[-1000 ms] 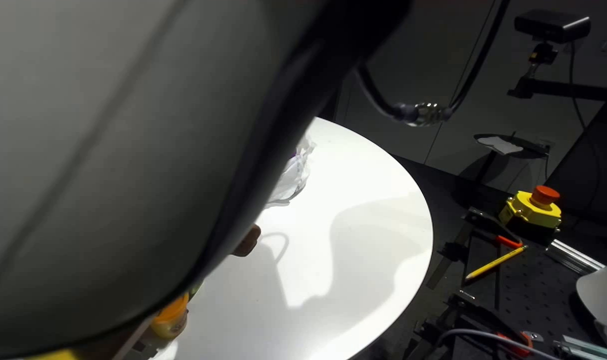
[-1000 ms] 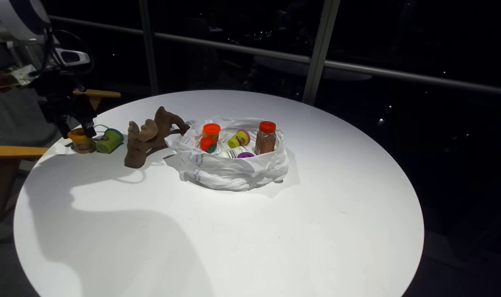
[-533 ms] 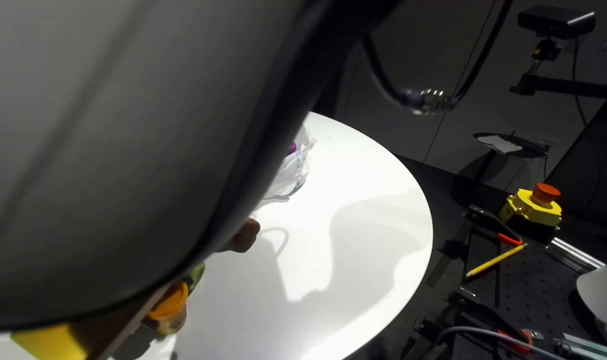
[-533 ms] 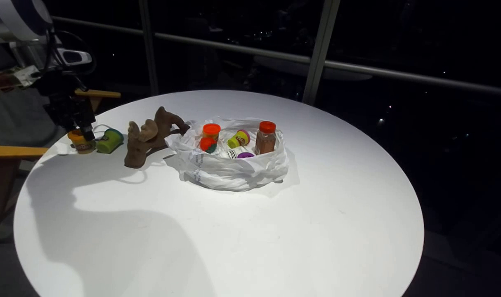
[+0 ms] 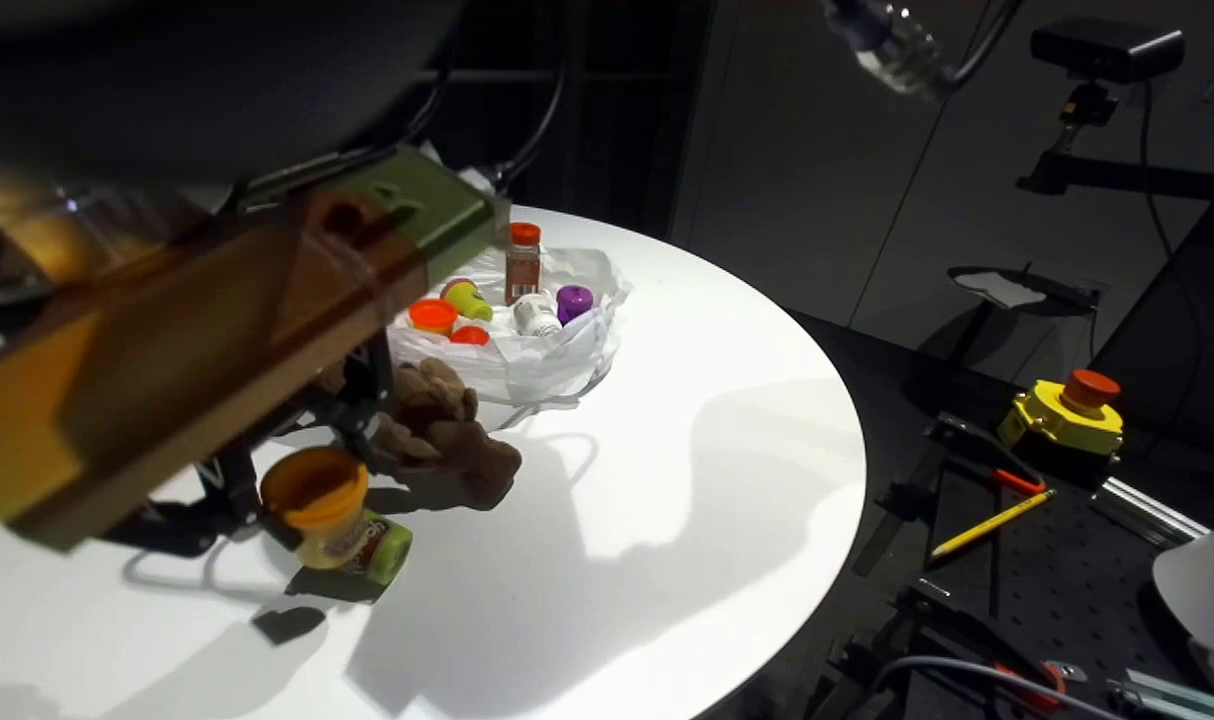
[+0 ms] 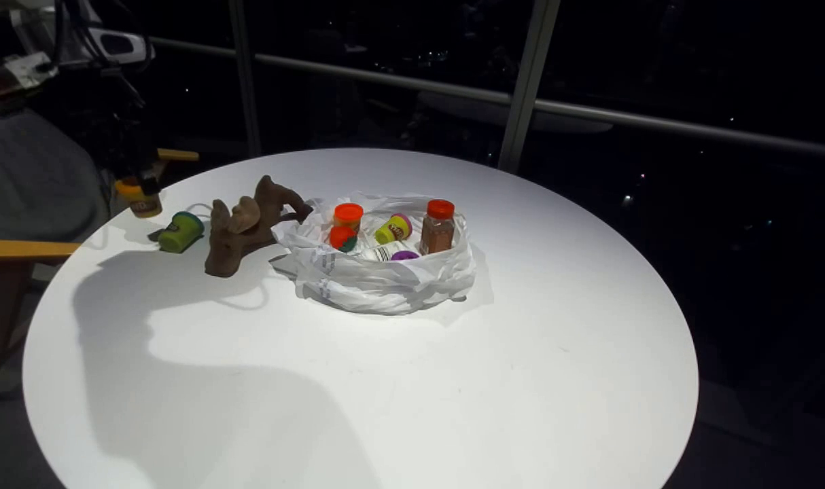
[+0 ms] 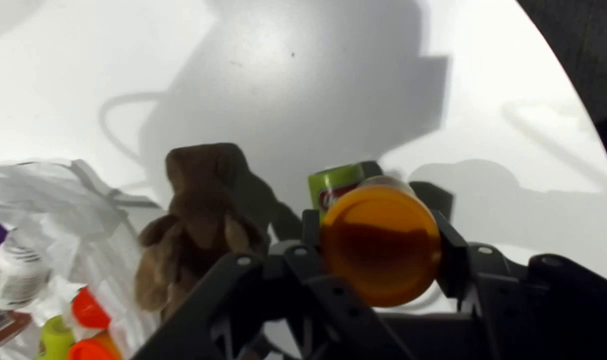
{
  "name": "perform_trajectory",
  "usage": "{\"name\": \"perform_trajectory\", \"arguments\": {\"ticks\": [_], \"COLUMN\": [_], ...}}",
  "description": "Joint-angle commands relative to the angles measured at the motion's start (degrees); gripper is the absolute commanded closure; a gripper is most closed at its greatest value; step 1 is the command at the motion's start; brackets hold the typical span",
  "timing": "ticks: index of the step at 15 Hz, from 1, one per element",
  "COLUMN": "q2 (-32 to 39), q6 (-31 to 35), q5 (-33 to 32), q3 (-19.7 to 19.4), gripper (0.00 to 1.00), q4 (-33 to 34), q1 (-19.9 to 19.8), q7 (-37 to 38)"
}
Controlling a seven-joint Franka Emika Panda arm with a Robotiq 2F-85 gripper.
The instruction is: Put the objects in the plastic
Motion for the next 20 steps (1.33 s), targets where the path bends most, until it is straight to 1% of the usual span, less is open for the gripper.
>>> {"name": "perform_trajectory", "arguments": {"ticks": [1, 3, 5, 7, 10, 14, 16, 20], "q2": [-7.1, -8.6, -8.5, -6.9, -2.8, 3.7, 6.8, 11.3], "q6": [-5.8, -8.1, -9.1, -9.7, -10.8, -11.8, -12.3, -13.3], "q5": [-2.4, -5.0, -8.0, -11.1, -14.0, -13.6, -13.1, -12.7], "q3": [-3.0, -4.5, -5.5, -6.4, -7.3, -8.6, -9.0, -9.3], "gripper": [0.72, 0.72, 0.72, 0.72, 0.72, 0.72, 0.72, 0.72], "q4": [1.2, 3.0, 4.6, 5.8, 7.4, 10.4, 11.9, 15.1], "q1": [-0.4, -1.6, -3.3, -5.2, -8.0, -11.0, -12.0, -12.7], "q7": [5.8, 8.6, 12.2, 16.2, 22.8, 31.4, 33.9, 38.0]}}
